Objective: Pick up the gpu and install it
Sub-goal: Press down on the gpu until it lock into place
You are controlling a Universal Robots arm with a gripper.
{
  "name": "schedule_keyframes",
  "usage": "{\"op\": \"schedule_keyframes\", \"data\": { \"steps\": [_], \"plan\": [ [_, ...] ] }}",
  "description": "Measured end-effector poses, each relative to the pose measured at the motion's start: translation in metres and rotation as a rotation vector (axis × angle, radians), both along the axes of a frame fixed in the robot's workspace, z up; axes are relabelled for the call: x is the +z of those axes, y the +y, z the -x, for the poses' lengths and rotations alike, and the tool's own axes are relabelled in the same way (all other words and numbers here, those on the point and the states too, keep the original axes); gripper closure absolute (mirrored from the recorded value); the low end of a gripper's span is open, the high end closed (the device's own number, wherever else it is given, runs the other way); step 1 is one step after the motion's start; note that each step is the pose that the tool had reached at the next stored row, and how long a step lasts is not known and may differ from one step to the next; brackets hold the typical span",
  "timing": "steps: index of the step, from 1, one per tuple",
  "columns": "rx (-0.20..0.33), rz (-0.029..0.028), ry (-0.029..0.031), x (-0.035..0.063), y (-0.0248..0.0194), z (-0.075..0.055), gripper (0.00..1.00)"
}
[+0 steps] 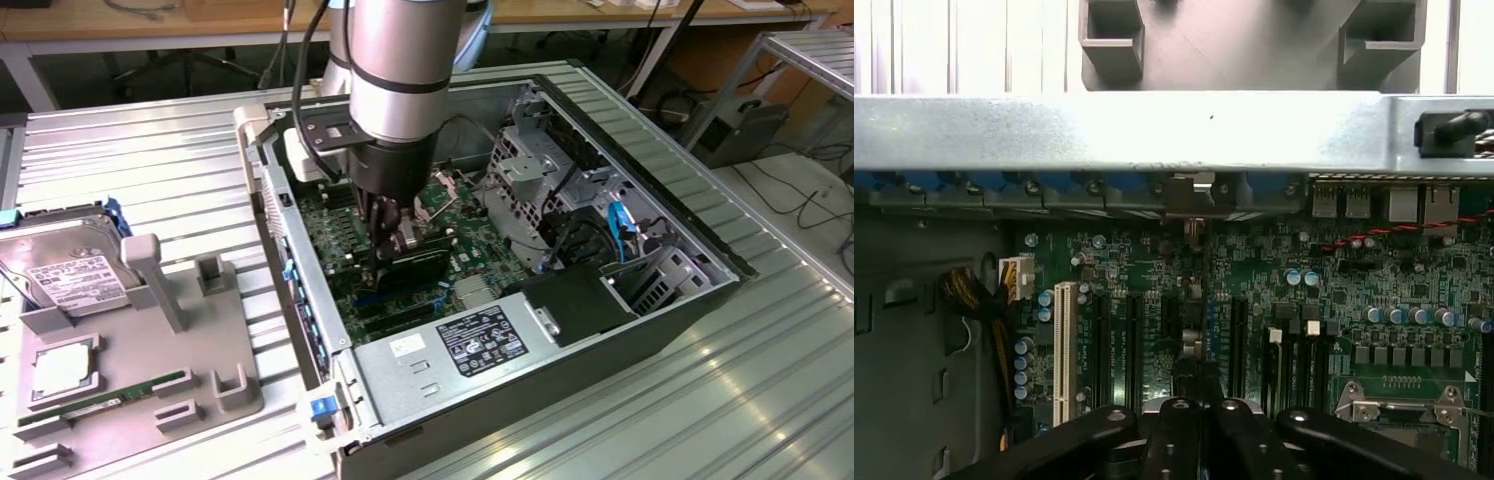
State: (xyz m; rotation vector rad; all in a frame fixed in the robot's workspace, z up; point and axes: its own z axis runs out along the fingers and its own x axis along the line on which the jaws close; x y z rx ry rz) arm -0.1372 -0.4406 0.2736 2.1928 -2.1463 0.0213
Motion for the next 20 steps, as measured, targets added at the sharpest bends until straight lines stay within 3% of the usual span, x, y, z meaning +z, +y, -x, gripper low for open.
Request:
{"op": "schedule_keyframes", "data": {
  "steps": [16, 18, 20],
  "plan": [
    [0.004, -0.0014, -0.0008, -0.0016, 0.0001, 0.003, 0.89],
    [0.004, -0.0001, -0.0001, 0.0173, 0.0000, 0.002, 0.89],
    [0.004, 0.0001, 0.0001, 0.0276, 0.0000, 0.001, 0.89]
  ]
}}
